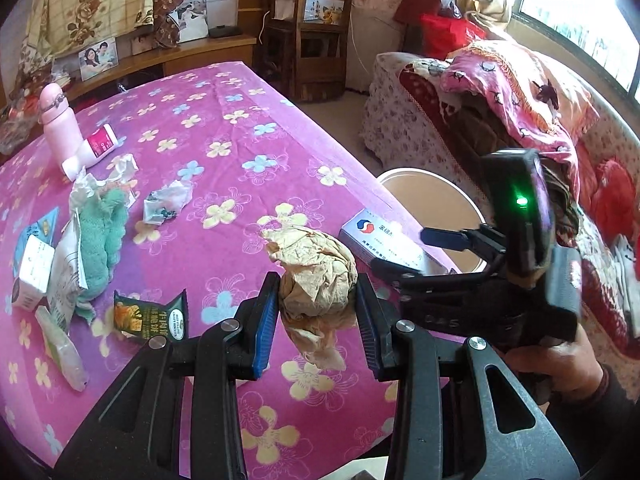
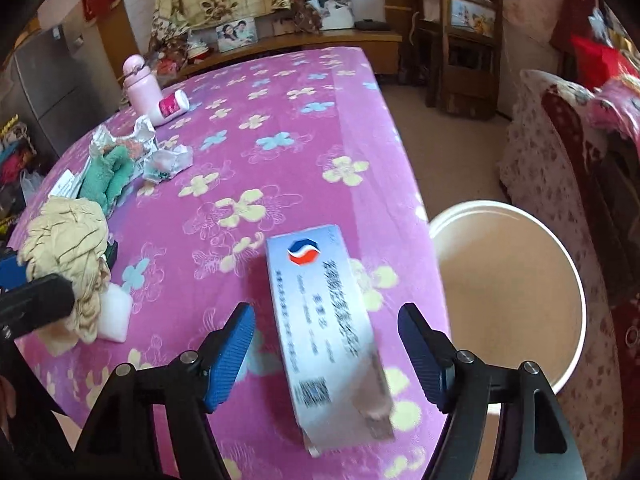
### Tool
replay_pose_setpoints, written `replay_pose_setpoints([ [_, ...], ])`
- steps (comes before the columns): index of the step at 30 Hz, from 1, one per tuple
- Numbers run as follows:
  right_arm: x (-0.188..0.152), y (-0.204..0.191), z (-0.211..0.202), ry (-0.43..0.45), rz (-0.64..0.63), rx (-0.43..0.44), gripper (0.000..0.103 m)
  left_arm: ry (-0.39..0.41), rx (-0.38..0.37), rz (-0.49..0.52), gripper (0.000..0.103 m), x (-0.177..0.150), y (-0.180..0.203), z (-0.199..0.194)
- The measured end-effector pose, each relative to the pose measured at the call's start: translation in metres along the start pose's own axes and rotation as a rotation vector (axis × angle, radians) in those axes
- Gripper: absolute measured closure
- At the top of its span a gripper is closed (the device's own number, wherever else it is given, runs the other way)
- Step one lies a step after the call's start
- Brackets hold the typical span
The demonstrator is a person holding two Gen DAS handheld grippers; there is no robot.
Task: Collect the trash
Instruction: 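Carry both items over the white bucket and open both tools to drop them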
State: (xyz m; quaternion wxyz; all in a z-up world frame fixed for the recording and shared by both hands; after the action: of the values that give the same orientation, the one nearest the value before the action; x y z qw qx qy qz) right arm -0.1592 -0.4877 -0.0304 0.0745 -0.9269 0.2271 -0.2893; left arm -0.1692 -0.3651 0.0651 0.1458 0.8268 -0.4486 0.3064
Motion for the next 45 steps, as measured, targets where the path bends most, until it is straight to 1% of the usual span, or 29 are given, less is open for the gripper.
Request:
replay_pose_setpoints([
  [1,0.000,-0.001,0.006,-0.003,-0.007,-0.008,0.040,-0.002,0.001,0.000,0.068,0.001,0.000,0.001],
  [2,-0.002,0.001,0.010,-0.007,-0.009,-0.011,0.054,-0.005,0.001,0.001,0.068,0.003,0.001,0.003],
  [3,-0.002,0.002,0.010,0.004,-0.010,-0.015,0.056,-0.007,0.001,0.002,0.068,0.005,0.002,0.005],
  [5,0.003,0.010,0.000,0.025,0.029,0.024,0.058,-0.015,-0.005,0.003,0.068,0.009,0.005,0.010],
  [7,0.007,0.023,-0.012,0.063,0.053,0.020,0.058,-0.021,-0.020,0.007,0.068,0.015,0.013,0.017],
  [10,0.012,0.051,-0.025,0.081,0.099,-0.011,0.058,-0.028,-0.048,0.028,0.068,0.030,0.031,0.032],
  [15,0.016,0.103,-0.029,0.085,0.187,-0.091,0.058,-0.045,-0.105,0.043,0.068,0.053,0.063,0.060],
  [19,0.017,0.141,-0.024,0.081,0.252,-0.142,0.058,-0.052,-0.124,0.056,0.068,0.069,0.084,0.081],
  [23,0.022,0.171,-0.006,0.055,0.312,-0.189,0.058,-0.049,-0.141,0.054,0.067,0.080,0.098,0.101],
  [26,0.023,0.186,0.006,0.037,0.356,-0.182,0.058,-0.035,-0.173,0.025,0.062,0.086,0.104,0.114],
  [27,0.022,0.188,0.008,0.036,0.373,-0.183,0.056,-0.033,-0.200,0.002,0.059,0.087,0.105,0.119],
  [29,0.020,0.198,0.006,0.044,0.418,-0.184,0.043,-0.040,-0.242,-0.031,0.056,0.087,0.103,0.124],
  [31,0.018,0.201,0.000,0.074,0.439,-0.188,0.039,-0.046,-0.265,-0.058,0.053,0.084,0.100,0.126],
  [34,0.013,0.196,-0.003,0.071,0.425,-0.194,0.039,-0.029,-0.265,-0.072,0.049,0.082,0.095,0.121],
  [38,0.007,0.187,-0.008,0.069,0.422,-0.182,0.039,-0.028,-0.270,-0.092,0.047,0.077,0.090,0.115],
  [40,0.005,0.182,-0.012,0.078,0.415,-0.181,0.039,-0.031,-0.255,-0.090,0.047,0.073,0.088,0.111],
  [43,0.004,0.171,-0.019,0.093,0.388,-0.184,0.038,-0.031,-0.212,-0.075,0.047,0.066,0.085,0.106],
  [45,0.004,0.163,-0.024,0.103,0.367,-0.187,0.038,-0.028,-0.156,-0.062,0.047,0.061,0.079,0.100],
])
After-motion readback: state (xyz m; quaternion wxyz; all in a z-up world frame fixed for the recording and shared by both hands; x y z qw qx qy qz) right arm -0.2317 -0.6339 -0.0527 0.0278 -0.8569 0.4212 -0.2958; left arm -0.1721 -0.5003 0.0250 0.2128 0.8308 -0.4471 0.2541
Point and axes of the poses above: each gripper's, at about its wrist camera, not at the fingertips, and z roughly the way its jaws point, y to its right, x to its top, the point moved 5 cm from there along z, roughly the way its jaws point, and after that the axes turned 15 degrees about z, right-handed, at the moved point
